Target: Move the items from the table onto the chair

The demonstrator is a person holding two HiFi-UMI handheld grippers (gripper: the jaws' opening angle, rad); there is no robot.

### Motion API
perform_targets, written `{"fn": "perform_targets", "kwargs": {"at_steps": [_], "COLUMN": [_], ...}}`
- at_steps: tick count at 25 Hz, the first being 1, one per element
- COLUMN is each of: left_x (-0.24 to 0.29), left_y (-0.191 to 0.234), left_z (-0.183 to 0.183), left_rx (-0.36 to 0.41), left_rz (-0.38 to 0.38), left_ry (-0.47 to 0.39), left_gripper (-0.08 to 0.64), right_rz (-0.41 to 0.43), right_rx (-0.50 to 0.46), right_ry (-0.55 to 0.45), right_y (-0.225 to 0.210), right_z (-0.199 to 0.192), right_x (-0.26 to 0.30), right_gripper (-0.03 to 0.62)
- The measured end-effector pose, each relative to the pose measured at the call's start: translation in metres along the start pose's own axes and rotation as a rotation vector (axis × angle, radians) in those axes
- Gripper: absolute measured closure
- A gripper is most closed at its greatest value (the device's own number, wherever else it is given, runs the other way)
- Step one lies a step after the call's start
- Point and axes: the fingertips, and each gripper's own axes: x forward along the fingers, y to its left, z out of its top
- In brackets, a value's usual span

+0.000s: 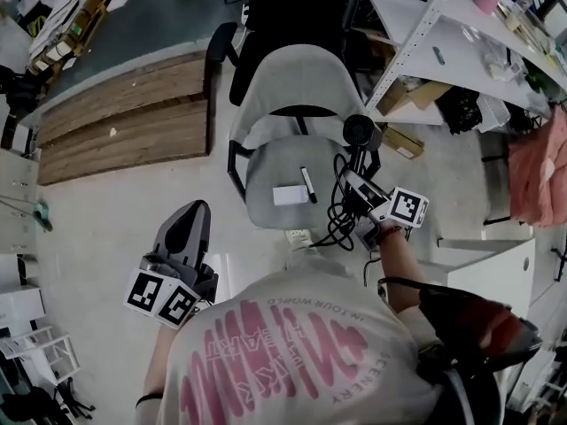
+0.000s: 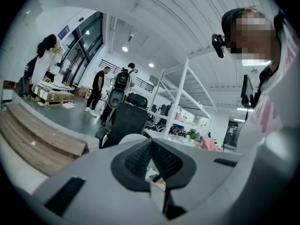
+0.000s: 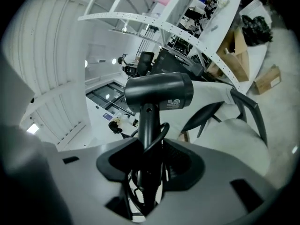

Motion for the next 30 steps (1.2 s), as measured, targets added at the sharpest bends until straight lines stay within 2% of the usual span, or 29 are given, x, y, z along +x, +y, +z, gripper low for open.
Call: {"fn": "perform_targets", "kwargs": {"at_steps": [3,9,15,19,23,30], "left_x": [0.019,0.045,0.053,0.047,0.036,0.019], "left_y": [0.011,0.048,0.065,0.075,0.083,0.092], "left_z": [0.002,-0.003,-0.007,-0.010,-0.014,-0.021], "left_rx": [-0.015,-0.136,-0.149,-0.141,-0.144,-0.176], "left_rz": [0.016,0.171,0.277,0.393,0.489,0.603], "left_ry": [0.011,0.045,0.117,0.133,0.162,0.187], "left_gripper": [0.551,0.551,0.551,0.551,0.551,0.551], "right_rz": [-0.081,-0.197,-0.351,-0.489,-0.608,-0.724], "right_rx": [0.018,0.064,0.109,0.089,0.116,0.171], "right_ry": [0.069,0.208,0.339,0.439,0.493,0.548], "right_y": [-0.040,-0.113,-0.179,-0.217,-0.247,-0.275], "right_z": [0.004,0.002,-0.014,-0.034,-0.051,-0.071], "right_x": [0.018,0.050,0.072,0.083,0.083,0.083], "right_gripper": [0.419,0.419,0.419,0.419,0.419,0.417]}}
